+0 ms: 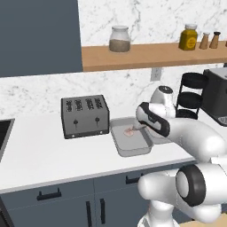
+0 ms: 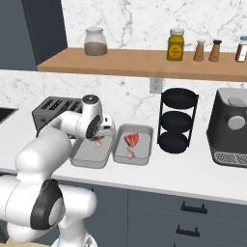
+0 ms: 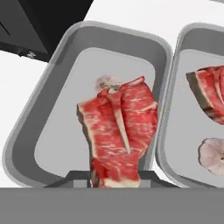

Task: Place one garlic and one steak in each tupperware on the nearby counter, to pack two identical lunches.

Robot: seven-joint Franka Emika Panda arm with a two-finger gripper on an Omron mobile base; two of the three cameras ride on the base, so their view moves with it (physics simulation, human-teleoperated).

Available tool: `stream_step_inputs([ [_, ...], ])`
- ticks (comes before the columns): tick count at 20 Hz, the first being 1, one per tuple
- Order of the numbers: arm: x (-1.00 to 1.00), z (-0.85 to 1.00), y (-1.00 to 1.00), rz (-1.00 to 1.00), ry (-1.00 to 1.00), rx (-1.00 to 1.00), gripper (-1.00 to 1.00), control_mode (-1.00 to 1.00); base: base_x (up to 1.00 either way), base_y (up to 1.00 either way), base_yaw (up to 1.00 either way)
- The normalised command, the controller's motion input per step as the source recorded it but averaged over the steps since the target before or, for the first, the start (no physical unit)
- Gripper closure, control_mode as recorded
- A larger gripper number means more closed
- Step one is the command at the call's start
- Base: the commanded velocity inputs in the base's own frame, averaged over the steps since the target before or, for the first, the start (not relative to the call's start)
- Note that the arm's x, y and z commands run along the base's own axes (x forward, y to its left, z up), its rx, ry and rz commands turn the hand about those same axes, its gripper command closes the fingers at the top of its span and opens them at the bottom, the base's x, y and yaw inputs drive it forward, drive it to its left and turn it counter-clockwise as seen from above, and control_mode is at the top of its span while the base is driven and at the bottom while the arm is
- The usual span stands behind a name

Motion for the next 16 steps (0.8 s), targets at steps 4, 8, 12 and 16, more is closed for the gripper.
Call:
stream_step_inputs([
  [4,0.23,-0.58,0.10,0.12,0.25,0.00,1.00,-1.00,0.00,0.00,0.00],
  [8,0.46,-0.49,0.15,0.12,0.02,0.00,1.00,-1.00,0.00,0.00,0.00],
  [12,0.15,-0.40,0.23,0.13,0.00,0.02,1.00,-1.00,0.00,0.00,0.00],
  [16,-0.11,-0.27,0.07,0.15,0.00,0.01,1.00,-1.00,0.00,0.00,0.00],
])
